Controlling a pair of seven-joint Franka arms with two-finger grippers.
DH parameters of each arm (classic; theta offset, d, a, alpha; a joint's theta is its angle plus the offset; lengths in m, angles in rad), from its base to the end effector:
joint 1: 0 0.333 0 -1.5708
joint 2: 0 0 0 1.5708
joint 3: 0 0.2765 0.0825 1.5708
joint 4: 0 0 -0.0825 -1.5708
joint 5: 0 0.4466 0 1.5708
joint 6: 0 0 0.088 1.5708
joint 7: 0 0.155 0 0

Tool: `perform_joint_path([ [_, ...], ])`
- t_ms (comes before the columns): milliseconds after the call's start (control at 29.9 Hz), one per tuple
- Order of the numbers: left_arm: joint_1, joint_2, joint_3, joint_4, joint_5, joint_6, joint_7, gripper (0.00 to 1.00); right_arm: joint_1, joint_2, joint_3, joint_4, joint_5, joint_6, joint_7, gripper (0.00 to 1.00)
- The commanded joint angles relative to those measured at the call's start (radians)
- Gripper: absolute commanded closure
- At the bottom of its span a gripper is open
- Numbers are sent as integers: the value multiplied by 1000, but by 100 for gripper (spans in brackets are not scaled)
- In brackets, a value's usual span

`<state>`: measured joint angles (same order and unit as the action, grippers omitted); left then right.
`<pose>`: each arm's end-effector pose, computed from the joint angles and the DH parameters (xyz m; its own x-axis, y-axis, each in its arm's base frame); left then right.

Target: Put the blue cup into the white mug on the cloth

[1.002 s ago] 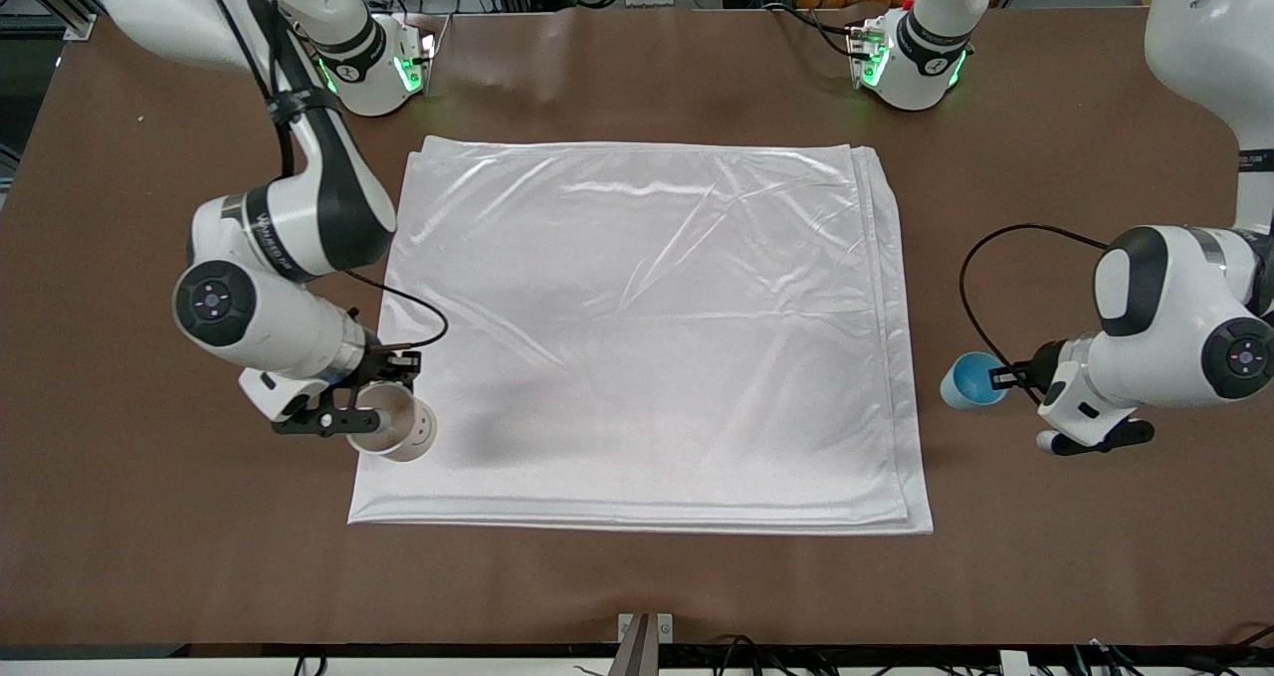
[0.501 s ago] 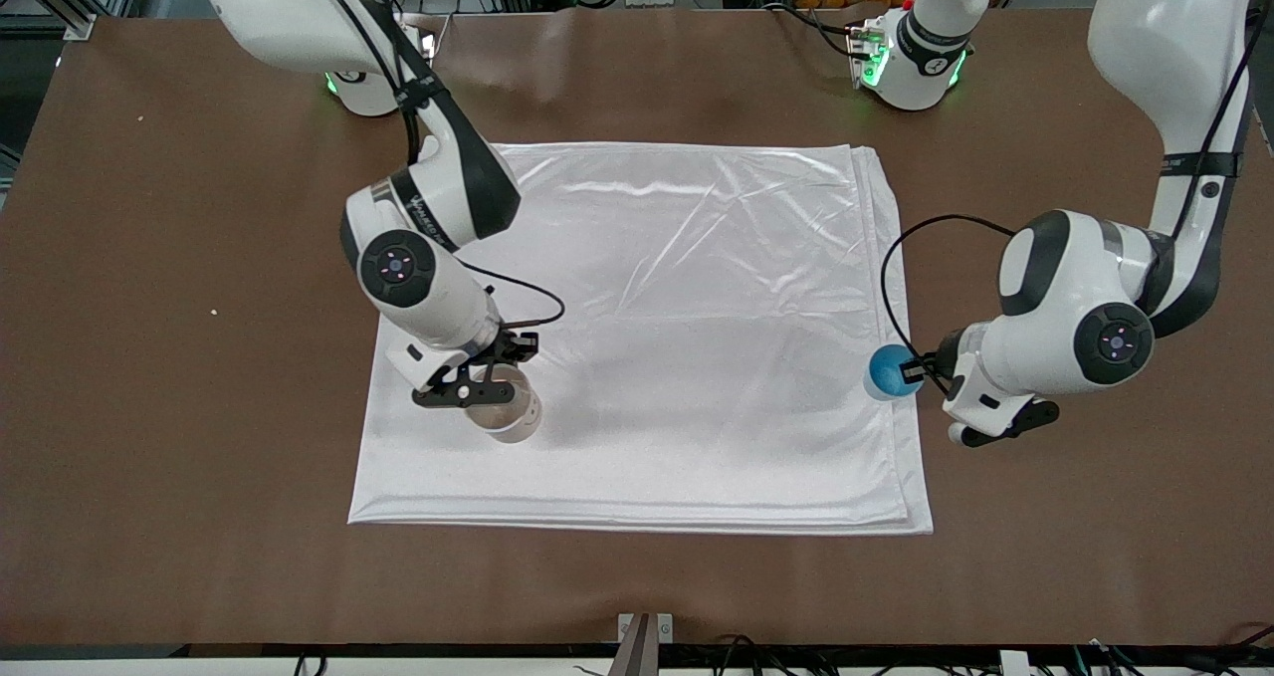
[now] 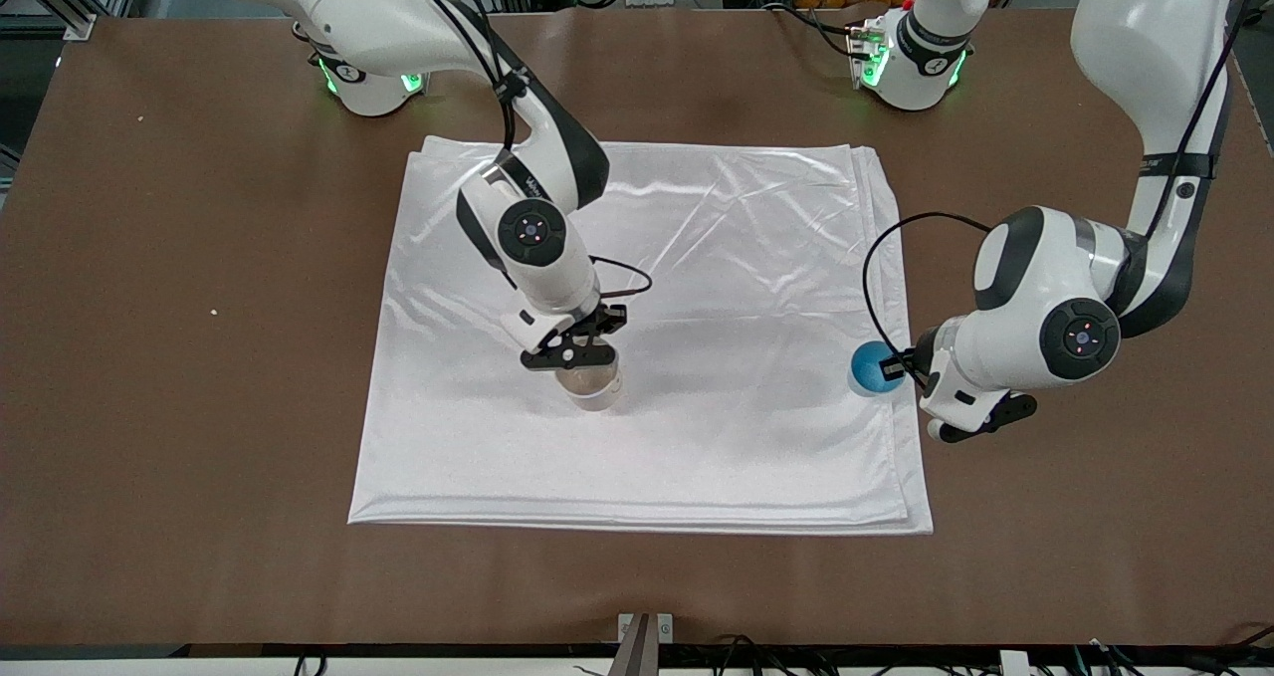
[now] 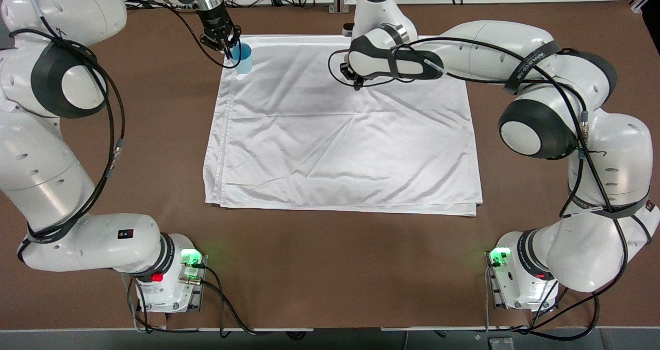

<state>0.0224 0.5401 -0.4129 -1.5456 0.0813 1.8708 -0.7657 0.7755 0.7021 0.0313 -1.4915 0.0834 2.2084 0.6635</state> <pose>0.6568 -0.2410 0.2362 0.9064 0.3637 -0.2149 0.3684 -0.9295 -0.0192 0.5109 0.5395 0.1442 0.9951 0.0881 -0.0443 0.0845 -0.9935 -0.0768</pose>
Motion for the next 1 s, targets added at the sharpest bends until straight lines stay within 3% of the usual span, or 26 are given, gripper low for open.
perform_joint_path([
  [0, 2, -16, -29, 13, -15, -12, -63, 100, 30, 46, -7, 34, 21, -4, 13, 100],
  [234, -4, -16, -50, 27, -15, -12, -116, 100, 34, 65, -7, 34, 21, -4, 1, 100],
  [267, -9, -14, -50, 32, -15, -12, -121, 100, 36, 66, -7, 34, 21, -4, 2, 94],
  [367, -27, -11, -49, 44, -15, -12, -148, 100, 36, 66, -7, 34, 22, -4, 4, 69],
  [434, -35, -9, -49, 56, -17, -12, -164, 100, 36, 66, -5, 34, 24, -6, 13, 37],
  [468, -38, -8, -49, 59, -17, -12, -172, 100, 36, 63, -5, 34, 24, -7, 14, 13],
  [501, -42, -8, -49, 62, -17, -12, -179, 100, 36, 60, -5, 34, 24, -7, 14, 0],
  [969, -117, 0, -49, 90, -18, -5, -282, 100, 33, -12, -1, 36, 94, -45, 5, 0],
])
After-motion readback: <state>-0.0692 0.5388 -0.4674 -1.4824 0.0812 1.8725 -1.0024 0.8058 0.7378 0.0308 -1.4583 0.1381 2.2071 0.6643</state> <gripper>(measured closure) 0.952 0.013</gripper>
